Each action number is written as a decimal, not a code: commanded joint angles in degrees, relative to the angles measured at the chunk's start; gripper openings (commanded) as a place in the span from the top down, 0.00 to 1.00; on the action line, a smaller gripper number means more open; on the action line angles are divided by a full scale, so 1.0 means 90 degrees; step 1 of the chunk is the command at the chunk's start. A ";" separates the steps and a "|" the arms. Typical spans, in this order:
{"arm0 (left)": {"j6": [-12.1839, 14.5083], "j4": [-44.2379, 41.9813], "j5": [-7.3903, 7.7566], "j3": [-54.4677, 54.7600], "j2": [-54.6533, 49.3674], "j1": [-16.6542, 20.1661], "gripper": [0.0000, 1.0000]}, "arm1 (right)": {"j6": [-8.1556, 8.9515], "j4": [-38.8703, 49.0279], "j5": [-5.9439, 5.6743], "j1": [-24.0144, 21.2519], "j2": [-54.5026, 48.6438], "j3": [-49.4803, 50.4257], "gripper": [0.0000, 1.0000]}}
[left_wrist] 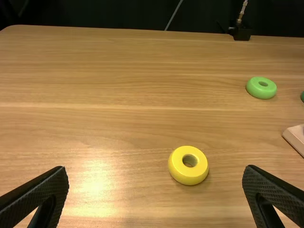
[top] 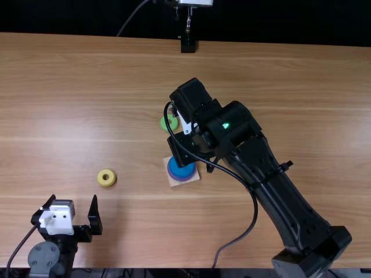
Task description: Build the Hanoi tower: stack the rings onto the peg from bottom to top in this color order: purple, dark blue, light blue, dark green, light green, yellow, orange.
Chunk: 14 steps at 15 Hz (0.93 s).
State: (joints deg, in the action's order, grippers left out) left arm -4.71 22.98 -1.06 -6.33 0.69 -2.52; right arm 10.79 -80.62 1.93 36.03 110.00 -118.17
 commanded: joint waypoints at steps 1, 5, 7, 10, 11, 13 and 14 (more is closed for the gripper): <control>0.0031 0.0493 0.0047 0.0703 -0.0076 0.0027 0.00 | 0.0032 0.0021 0.0008 0.0079 0.0181 -0.0220 1.00; 0.0031 0.0493 0.0047 0.0703 -0.0076 0.0027 0.00 | 0.0020 0.0056 0.0008 0.0088 0.0337 -0.0229 1.00; 0.0031 0.0493 0.0047 0.0703 -0.0076 0.0027 0.00 | -0.0003 0.0068 0.0008 0.0079 0.0454 -0.0229 1.00; 0.0031 0.0493 0.0047 0.0703 -0.0076 0.0027 0.00 | -0.0003 0.0056 0.0008 0.0088 0.0601 -0.0220 1.00; 0.0031 0.0493 0.0047 0.0703 -0.0076 0.0027 0.00 | 0.0032 0.0056 0.0008 0.0098 0.0630 -0.0200 1.00; 0.0031 0.0493 0.0047 0.0703 -0.0076 0.0027 0.00 | 0.0091 0.0068 0.0008 0.0098 0.0728 -0.0200 0.44; 0.0031 0.0493 0.0047 0.0703 -0.0076 0.0027 0.00 | 0.0079 0.0056 0.0008 0.0098 0.0737 -0.0181 0.01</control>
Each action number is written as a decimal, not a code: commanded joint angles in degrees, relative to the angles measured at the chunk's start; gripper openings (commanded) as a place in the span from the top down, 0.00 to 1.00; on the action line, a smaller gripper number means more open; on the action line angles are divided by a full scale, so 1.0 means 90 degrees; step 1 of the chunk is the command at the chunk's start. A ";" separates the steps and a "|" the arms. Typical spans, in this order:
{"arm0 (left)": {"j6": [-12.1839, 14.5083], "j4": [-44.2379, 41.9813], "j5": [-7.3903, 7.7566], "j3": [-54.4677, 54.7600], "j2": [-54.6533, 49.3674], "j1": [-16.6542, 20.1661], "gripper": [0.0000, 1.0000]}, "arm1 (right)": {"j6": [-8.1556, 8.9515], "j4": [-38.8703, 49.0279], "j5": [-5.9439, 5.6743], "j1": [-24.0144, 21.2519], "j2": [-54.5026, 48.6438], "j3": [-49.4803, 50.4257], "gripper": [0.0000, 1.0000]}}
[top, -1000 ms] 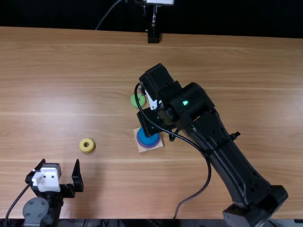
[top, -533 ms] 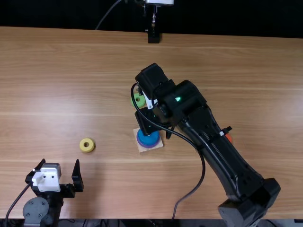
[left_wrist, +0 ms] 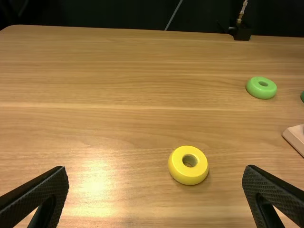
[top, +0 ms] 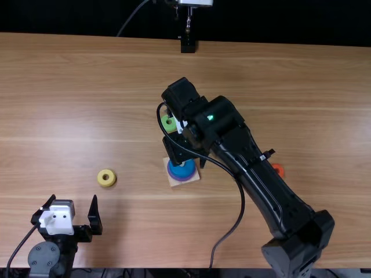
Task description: Build the Hanoi tower: stack the rings onto the peg from bottom to top in this color order: purple, dark blue, light blue, dark green, light green, yellow, orange.
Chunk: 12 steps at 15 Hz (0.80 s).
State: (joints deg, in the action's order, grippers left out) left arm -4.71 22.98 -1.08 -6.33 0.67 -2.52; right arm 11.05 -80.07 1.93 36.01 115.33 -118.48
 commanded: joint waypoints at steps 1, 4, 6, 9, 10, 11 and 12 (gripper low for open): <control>0.0031 0.0493 0.0050 0.0703 -0.0074 0.0027 0.00 | 0.0061 0.0007 -0.0004 0.0101 0.0155 -0.0147 0.00; 0.0031 0.0493 0.0050 0.0703 -0.0074 0.0027 0.00 | 0.0061 0.0183 -0.0016 0.0091 0.0174 -0.0195 0.00; 0.0031 0.0493 0.0050 0.0703 -0.0074 0.0027 0.00 | 0.0214 0.0617 -0.0156 0.0081 0.0164 -0.0195 0.00; 0.0031 0.0493 0.0050 0.0703 -0.0074 0.0027 0.00 | 0.0671 0.0839 -0.0227 0.0042 0.0184 -0.0596 0.00; 0.0031 0.0493 0.0050 0.0703 -0.0074 0.0027 0.00 | 0.0753 0.0839 -0.0227 0.0022 0.0194 -0.0762 0.00; 0.0031 0.0493 0.0050 0.0703 -0.0074 0.0027 0.00 | 0.0858 0.0804 -0.0238 0.0013 0.0223 -0.0947 0.00; 0.0031 0.0493 0.0050 0.0703 -0.0074 0.0027 0.00 | 0.1069 0.0757 -0.0262 -0.0007 0.0399 -0.1162 0.00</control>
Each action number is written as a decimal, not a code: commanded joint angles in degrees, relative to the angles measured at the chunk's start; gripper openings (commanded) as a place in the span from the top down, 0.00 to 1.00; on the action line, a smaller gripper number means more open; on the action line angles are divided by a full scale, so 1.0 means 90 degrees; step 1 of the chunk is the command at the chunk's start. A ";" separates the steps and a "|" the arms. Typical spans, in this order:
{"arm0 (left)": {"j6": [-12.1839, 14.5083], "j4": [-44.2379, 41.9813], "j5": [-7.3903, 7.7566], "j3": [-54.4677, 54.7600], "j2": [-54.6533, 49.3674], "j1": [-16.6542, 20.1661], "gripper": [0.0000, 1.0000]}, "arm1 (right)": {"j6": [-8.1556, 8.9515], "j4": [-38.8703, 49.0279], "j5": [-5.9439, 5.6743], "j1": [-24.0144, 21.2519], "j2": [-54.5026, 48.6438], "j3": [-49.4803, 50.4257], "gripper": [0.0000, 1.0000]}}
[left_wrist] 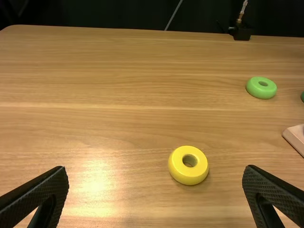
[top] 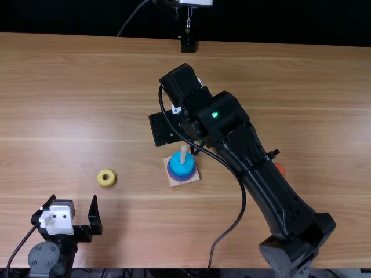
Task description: Build the Hanoi tower: stack the rings onto the peg from bottom to top in this color order: purple, dark blue, light blue, dark green, light green, yellow, orange.
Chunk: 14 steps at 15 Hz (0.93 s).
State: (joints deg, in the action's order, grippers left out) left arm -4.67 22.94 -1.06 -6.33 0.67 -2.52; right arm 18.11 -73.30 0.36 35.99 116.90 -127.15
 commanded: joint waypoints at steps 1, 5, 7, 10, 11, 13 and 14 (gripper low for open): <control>0.0026 0.0498 0.0047 0.0703 -0.0074 0.0027 0.00 | 0.0437 -0.0007 -0.0134 -0.0112 0.0458 -0.0384 0.00; 0.0026 0.0498 0.0047 0.0703 -0.0074 0.0027 0.00 | 0.0496 0.0016 -0.0286 -0.0659 0.0956 -0.0432 0.00; 0.0026 0.0498 0.0047 0.0703 -0.0074 0.0027 0.00 | 0.0472 0.0028 -0.0403 -0.0825 0.1142 -0.0374 0.00; 0.0026 0.0498 0.0047 0.0703 -0.0074 0.0027 0.00 | 0.0402 -0.0007 -0.0403 -0.1030 0.1435 -0.0345 0.00; 0.0026 0.0498 0.0047 0.0703 -0.0074 0.0027 0.00 | 0.0367 -0.0031 -0.0403 -0.1079 0.1532 -0.0276 0.00; 0.0026 0.0498 0.0047 0.0703 -0.0074 0.0027 0.00 | 0.0132 0.0028 -0.0380 -0.1137 0.1562 0.0163 0.00; 0.0026 0.0498 0.0047 0.0703 -0.0074 0.0027 0.00 | -0.0278 0.0075 -0.0380 -0.1186 0.1552 0.0446 0.00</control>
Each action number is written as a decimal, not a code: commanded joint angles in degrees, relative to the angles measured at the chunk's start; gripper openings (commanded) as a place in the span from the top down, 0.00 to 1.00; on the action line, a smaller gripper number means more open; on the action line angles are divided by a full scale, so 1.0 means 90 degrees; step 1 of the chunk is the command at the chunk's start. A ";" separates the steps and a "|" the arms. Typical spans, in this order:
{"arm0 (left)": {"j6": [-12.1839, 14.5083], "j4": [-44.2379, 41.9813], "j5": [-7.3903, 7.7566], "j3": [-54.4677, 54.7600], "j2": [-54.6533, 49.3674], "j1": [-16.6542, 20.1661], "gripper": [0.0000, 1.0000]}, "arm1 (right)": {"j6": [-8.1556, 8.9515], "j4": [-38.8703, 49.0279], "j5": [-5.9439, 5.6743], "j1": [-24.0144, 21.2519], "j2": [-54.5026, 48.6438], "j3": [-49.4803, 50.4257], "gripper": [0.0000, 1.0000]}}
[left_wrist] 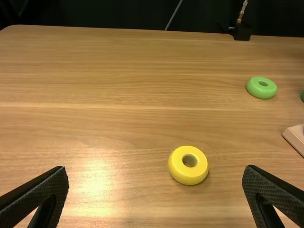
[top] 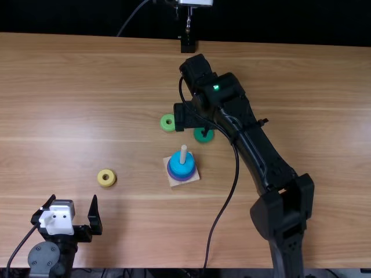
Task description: Build the Hanoi tower: stack the rings onto the peg from bottom to top in this color order: purple, dark blue, light blue, dark green, light green, yellow, orange.
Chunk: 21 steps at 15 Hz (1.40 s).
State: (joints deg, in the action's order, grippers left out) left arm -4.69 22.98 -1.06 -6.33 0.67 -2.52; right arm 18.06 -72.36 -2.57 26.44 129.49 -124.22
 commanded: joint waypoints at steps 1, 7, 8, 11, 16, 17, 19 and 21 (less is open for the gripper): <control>0.0029 0.0493 0.0047 0.0703 -0.0074 0.0027 0.00 | -0.0718 0.0052 -0.0031 -0.0135 0.0143 0.0404 0.00; 0.0029 0.0493 0.0047 0.0703 -0.0074 0.0027 0.00 | -0.1023 0.1505 -0.0066 -0.0252 0.0143 0.1557 0.00; 0.0029 0.0493 0.0047 0.0703 -0.0074 0.0027 0.00 | -0.0999 0.1505 -0.0066 -0.0271 0.0153 0.1566 0.00; 0.0029 0.0493 0.0047 0.0703 -0.0074 0.0027 0.00 | -0.1011 0.1517 -0.0054 -0.0349 0.0192 0.1654 0.00; 0.0029 0.0493 0.0047 0.0703 -0.0074 0.0027 0.00 | -0.1023 0.1529 -0.0054 -0.0447 0.0407 0.1644 0.00; 0.0029 0.0493 0.0047 0.0703 -0.0074 0.0027 0.00 | -0.1035 0.1529 -0.0054 -0.0428 0.0417 0.1625 0.00; 0.0029 0.0493 0.0047 0.0703 -0.0074 0.0027 0.00 | -0.1023 0.1529 -0.0054 -0.0428 0.0466 0.1596 0.00; 0.0029 0.0493 0.0047 0.0703 -0.0074 0.0027 0.00 | -0.1023 0.1541 -0.0043 -0.0418 0.0514 0.1576 0.00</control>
State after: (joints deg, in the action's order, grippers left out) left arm -4.69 22.96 -1.06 -6.33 0.69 -2.52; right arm 8.91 -58.54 -2.57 23.20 132.11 -110.10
